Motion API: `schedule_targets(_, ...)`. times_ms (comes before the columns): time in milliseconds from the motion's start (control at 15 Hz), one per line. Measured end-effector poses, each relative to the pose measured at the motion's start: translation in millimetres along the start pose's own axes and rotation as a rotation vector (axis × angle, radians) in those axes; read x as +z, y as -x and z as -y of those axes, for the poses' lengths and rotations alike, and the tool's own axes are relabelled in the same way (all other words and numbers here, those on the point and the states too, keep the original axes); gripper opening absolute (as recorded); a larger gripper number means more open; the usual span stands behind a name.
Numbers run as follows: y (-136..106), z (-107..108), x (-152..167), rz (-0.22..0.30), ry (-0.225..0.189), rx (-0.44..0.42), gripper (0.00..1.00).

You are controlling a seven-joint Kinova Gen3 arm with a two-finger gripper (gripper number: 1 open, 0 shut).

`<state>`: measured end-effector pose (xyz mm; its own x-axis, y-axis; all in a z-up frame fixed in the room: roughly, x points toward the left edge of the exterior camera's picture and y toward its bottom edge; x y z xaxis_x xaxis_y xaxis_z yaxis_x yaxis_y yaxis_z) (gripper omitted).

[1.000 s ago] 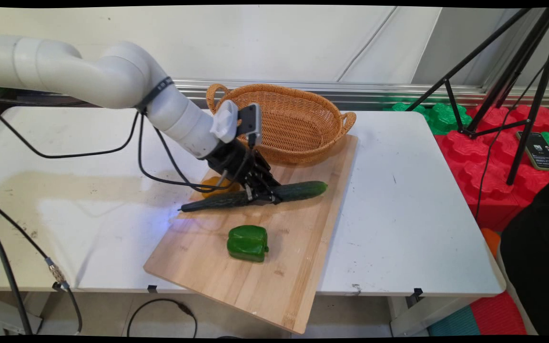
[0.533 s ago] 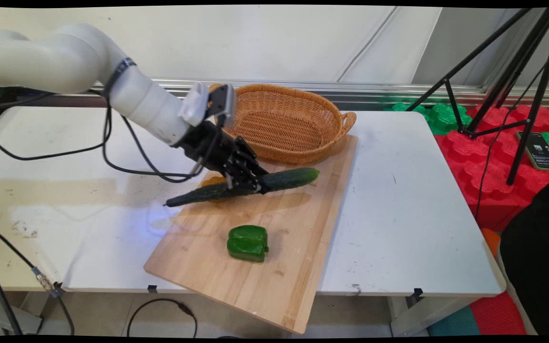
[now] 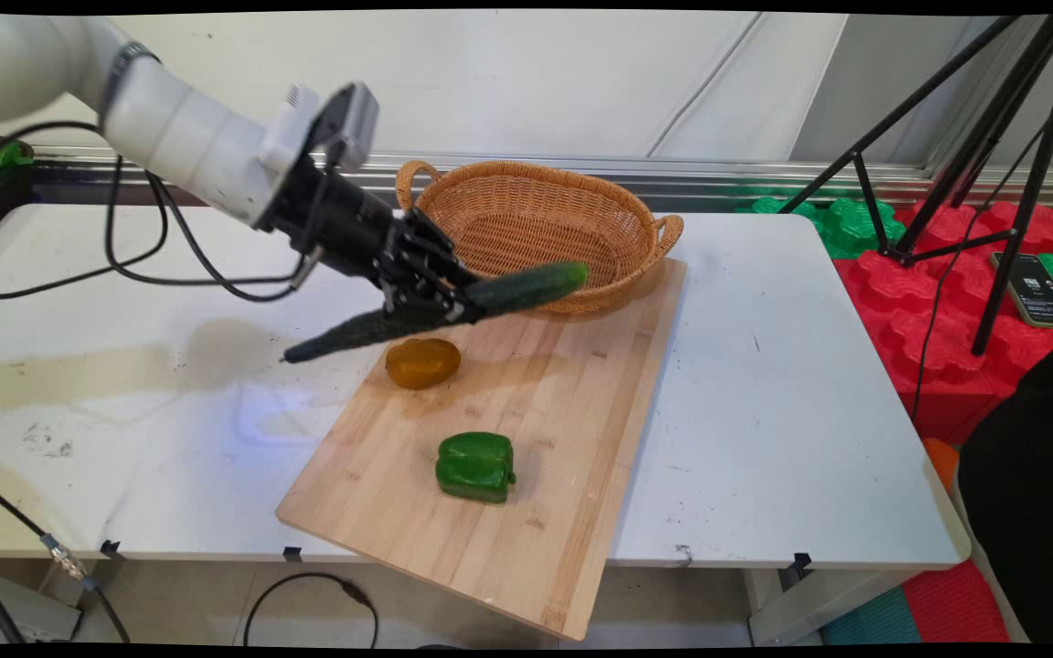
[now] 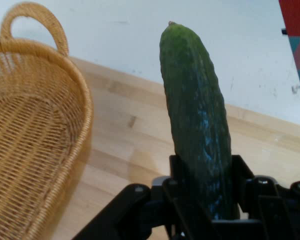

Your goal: Place the picked object in the vegetable basket

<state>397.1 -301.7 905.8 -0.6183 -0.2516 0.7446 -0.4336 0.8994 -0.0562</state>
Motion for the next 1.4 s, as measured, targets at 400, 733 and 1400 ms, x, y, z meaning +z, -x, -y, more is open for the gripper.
schedule_targets(400,-9.2,23.5,-35.8,-0.071,-0.062,0.062,0.00)
schedule_targets(733,-20.9,55.7,-40.4,-0.087,-0.106,0.187,0.00)
schedule_targets(1400,-49.0,116.3,6.8,-0.063,-0.127,0.423,0.00)
